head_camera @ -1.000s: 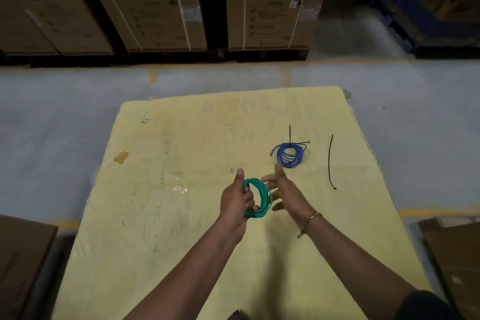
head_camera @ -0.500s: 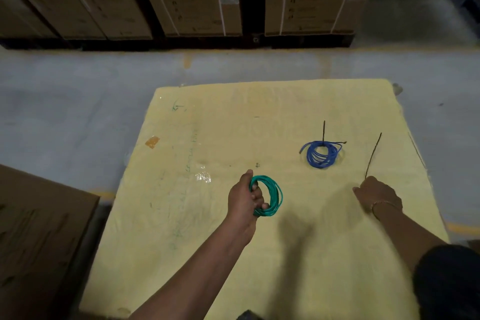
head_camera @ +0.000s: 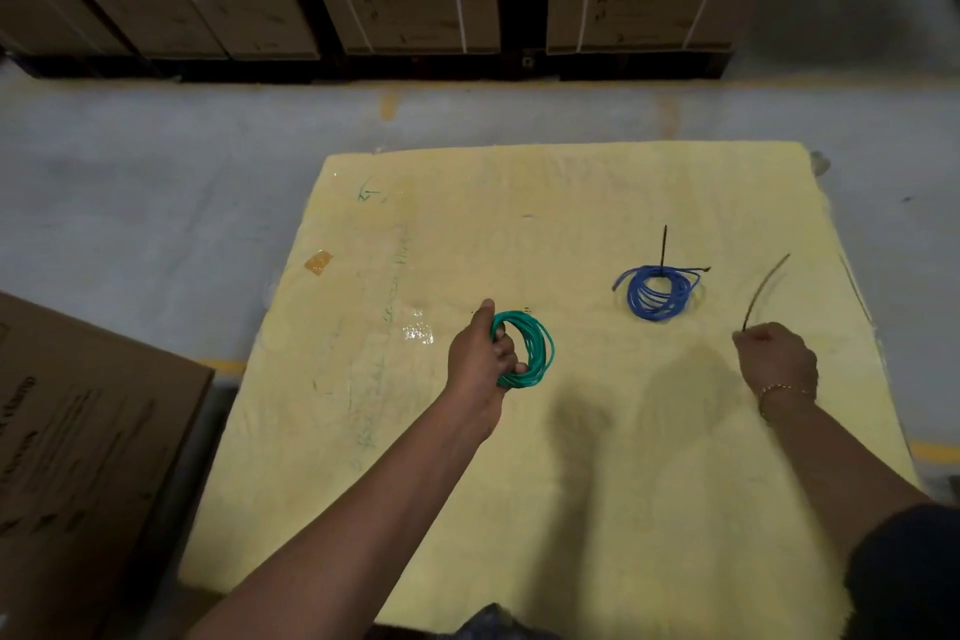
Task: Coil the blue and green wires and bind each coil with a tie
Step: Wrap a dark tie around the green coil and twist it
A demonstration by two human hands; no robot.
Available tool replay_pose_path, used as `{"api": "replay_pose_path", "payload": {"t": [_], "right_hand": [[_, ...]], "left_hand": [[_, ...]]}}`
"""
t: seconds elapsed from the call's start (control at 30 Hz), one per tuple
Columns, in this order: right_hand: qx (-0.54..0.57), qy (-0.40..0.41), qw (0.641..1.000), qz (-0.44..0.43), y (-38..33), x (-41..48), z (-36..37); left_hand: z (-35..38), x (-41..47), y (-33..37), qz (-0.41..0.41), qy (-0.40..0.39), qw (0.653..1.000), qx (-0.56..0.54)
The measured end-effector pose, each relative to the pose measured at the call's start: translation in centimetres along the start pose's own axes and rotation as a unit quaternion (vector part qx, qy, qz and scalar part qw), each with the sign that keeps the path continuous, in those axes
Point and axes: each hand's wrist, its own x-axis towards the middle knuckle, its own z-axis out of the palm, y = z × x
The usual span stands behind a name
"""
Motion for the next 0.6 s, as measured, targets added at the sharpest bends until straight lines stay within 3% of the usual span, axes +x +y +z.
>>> {"api": "replay_pose_path", "payload": {"t": [0.1, 0.2, 0.4, 0.6], "right_hand": [[0.125, 0.034, 0.989, -0.071, -3.3, -3.2, -1.3], [0.174, 0.008, 0.971, -0.166, -6.6, -7.6, -2.9], [0.13, -0.051, 0.902, -0.408, -11.3, -16.3, -5.7], [0.044, -0.039, 0.864, -0.5, -12.1, -18.8, -6.5]], "left_hand": [[-0.3, 1.3, 0.8, 0.011, 0.011, 1.0, 0.001], [-0.3, 2.4, 1.5, 0.022, 0.017, 1.0, 0.003], [0.2, 3.5, 2.7, 0.044, 0.024, 0.998, 0.029], [0.3, 3.3, 3.6, 0.069, 0.026, 0.997, 0.027]]}}
